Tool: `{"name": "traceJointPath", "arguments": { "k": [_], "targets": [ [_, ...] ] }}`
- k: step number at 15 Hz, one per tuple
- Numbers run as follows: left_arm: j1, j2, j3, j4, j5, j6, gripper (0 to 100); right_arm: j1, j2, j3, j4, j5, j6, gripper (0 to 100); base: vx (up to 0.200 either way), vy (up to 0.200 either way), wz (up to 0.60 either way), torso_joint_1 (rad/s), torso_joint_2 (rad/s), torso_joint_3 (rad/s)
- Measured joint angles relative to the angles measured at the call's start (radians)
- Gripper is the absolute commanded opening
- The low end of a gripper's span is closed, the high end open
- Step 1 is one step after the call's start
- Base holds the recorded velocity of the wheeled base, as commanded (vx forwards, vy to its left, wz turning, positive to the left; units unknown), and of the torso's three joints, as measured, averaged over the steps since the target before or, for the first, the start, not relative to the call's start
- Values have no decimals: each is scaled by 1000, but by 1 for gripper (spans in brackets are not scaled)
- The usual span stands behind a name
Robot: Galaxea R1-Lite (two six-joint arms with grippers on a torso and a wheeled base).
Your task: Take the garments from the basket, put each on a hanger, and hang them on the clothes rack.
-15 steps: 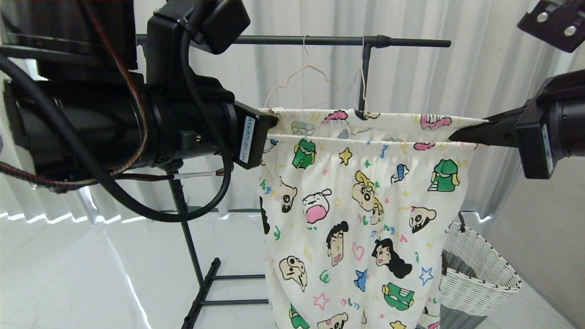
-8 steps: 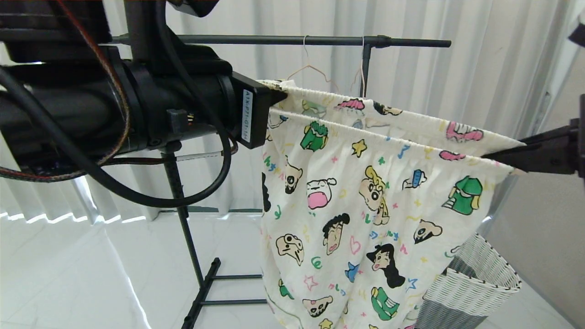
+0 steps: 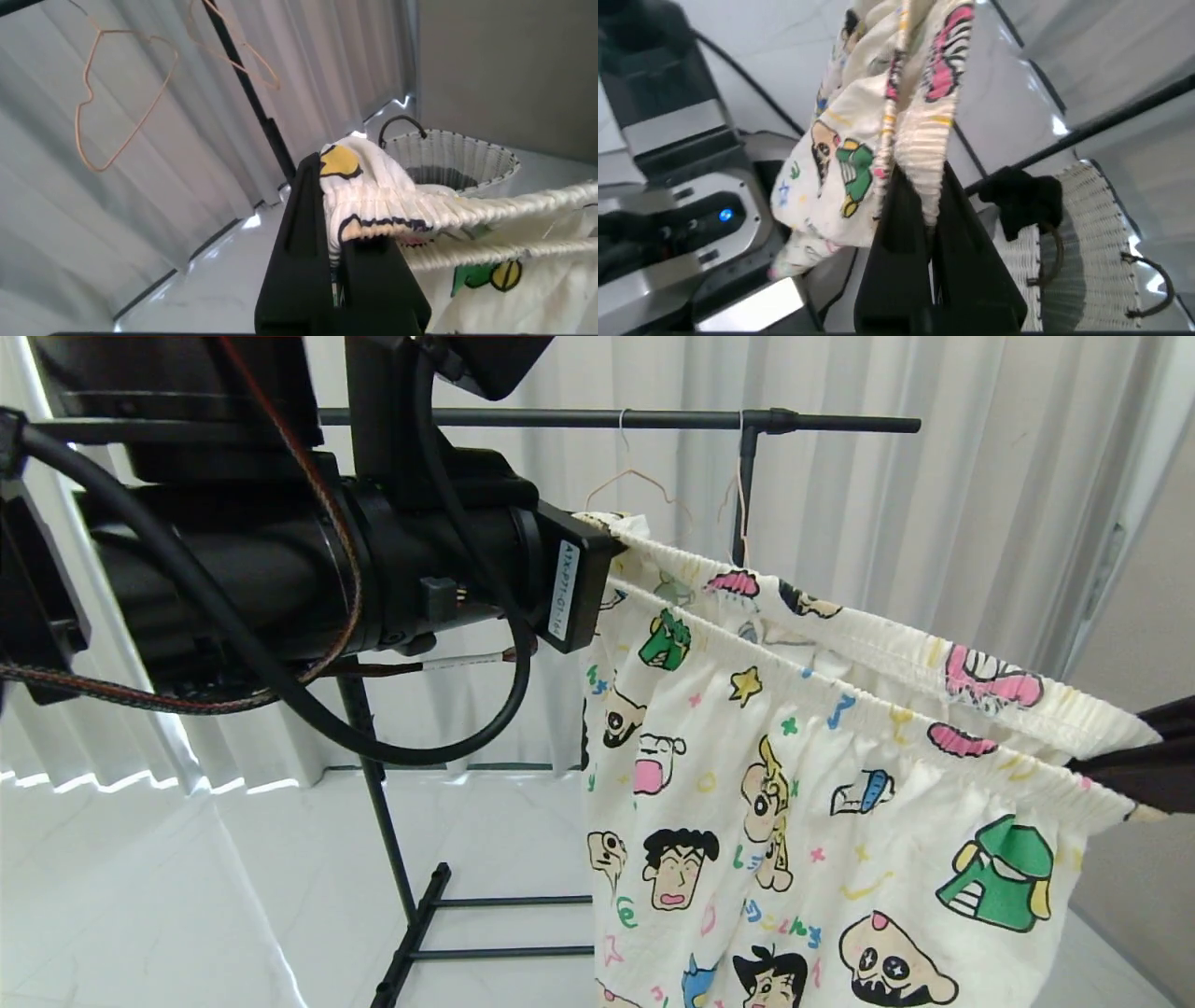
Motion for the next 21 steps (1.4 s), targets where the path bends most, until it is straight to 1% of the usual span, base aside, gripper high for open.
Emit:
{"name": "traceJointPath", "arguments": {
  "k": [1, 2, 3, 5, 6, 7, 8, 9, 11, 12, 14, 15, 16, 17, 18, 20, 21],
  "targets": [
    [-2, -13, 11, 31, 0, 0, 0, -16, 3, -1, -38, -18, 3, 0, 0, 0, 0, 0, 0, 0],
    [-6, -38, 23, 95, -7, 0, 0, -39, 9, -2, -105, -31, 12, 0, 0, 0, 0, 0, 0, 0],
    [-18, -81, 36, 207, -27, -2, 0, -57, 24, -11, -164, -38, 29, 0, 0, 0, 0, 0, 0, 0],
    [-42, -177, 53, 451, -87, -7, 0, -72, 68, -47, -212, -40, 46, 0, 0, 0, 0, 0, 0, 0],
    [-67, -229, 58, 566, -113, -12, 0, -74, 103, -74, -258, -40, 48, 0, 0, 0, 0, 0, 0, 0],
    [-104, -271, 61, 613, -126, -30, 0, -75, 139, -100, -303, -40, 49, 0, 0, 0, 0, 0, 0, 0],
    [-146, -303, 68, 632, -131, -70, 0, -73, 174, -128, -328, -40, 49, 0, 0, 0, 0, 0, 0, 0],
    [-183, -327, 74, 637, -130, -117, 0, -67, 207, -158, -341, -40, 50, 0, 0, 0, 0, 0, 0, 0],
    [-212, -353, 79, 640, -127, -132, 0, -63, 242, -180, -340, -43, 50, 0, 0, 0, 0, 0, 0, 0],
    [-215, -362, 81, 640, -107, -132, 0, -62, 247, -180, -333, -44, 51, 0, 0, 0, 0, 0, 0, 0],
    [-189, -363, 87, 634, -23, -133, 0, -76, 236, -164, -303, -44, 52, 0, 0, 0, 0, 0, 0, 0],
    [-149, -356, 92, 604, 28, -136, 0, -84, 218, -149, -278, -44, 52, 0, 0, 0, 0, 0, 0, 0],
    [-103, -347, 95, 520, 67, -137, 0, -91, 192, -129, -246, -45, 52, 0, 0, 0, 0, 0, 0, 0],
    [-73, -333, 98, 441, 88, -138, 0, -100, 163, -107, -208, -44, 52, 0, 0, 0, 0, 0, 0, 0],
    [-60, -317, 99, 398, 98, -139, 0, -107, 130, -83, -176, -44, 52, 0, 0, 0, 0, 0, 0, 0],
    [-76, -294, 100, 389, 100, -144, 0, -112, 88, -56, -155, -54, 52, 0, 0, 0, 0, 0, 0, 0],
    [-96, -286, 99, 387, 100, -156, 0, -113, 79, -51, -153, -85, 51, 0, 0, 0, 0, 0, 0, 0]
  ]
}}
